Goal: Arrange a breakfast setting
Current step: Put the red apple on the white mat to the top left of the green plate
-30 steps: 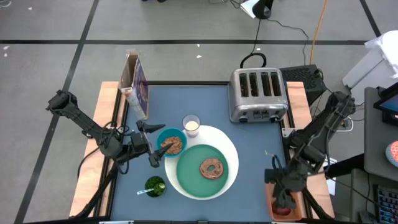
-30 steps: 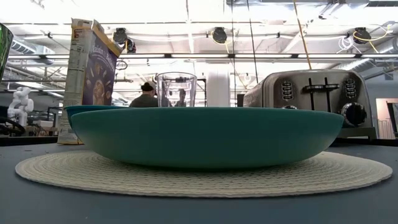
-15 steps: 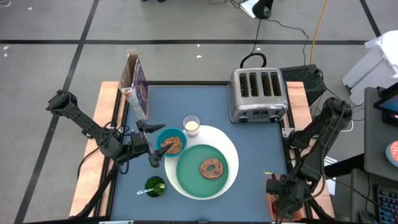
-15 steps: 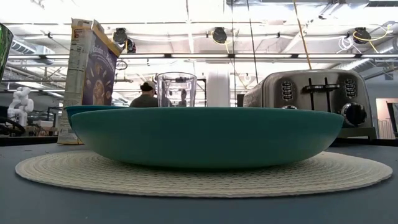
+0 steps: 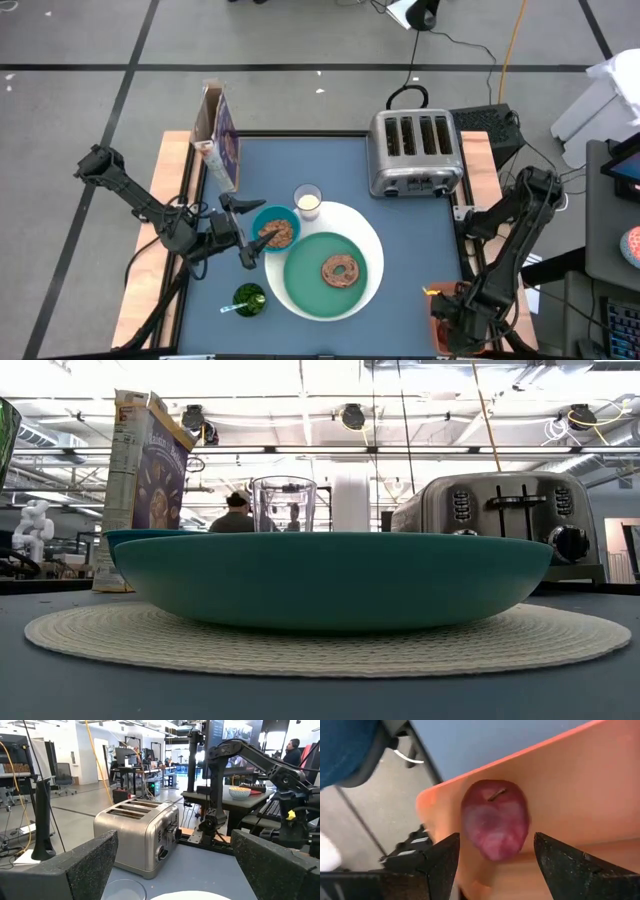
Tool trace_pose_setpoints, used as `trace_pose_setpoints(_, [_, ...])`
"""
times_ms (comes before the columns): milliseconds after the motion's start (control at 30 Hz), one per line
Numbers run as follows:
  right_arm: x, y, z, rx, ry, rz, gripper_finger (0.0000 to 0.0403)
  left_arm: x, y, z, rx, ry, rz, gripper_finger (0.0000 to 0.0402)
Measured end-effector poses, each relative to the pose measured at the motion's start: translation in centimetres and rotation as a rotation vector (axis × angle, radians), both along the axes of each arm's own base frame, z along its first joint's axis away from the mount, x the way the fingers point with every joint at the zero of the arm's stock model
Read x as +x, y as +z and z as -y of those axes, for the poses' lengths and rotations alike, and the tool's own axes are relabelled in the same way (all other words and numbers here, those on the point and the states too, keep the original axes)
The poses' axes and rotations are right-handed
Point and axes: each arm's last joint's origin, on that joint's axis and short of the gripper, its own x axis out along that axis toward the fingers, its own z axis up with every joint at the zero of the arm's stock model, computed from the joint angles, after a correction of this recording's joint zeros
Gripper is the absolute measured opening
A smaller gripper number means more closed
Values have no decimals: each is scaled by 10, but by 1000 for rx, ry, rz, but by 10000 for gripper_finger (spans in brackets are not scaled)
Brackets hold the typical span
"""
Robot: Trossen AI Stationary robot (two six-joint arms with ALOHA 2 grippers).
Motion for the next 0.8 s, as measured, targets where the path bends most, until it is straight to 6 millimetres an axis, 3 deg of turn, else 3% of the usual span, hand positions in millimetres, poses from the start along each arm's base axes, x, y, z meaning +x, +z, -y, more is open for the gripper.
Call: trace_pose_setpoints(800, [-10,-5,-7,-46,70,56,249,0,0,0,-17,-2,7,392])
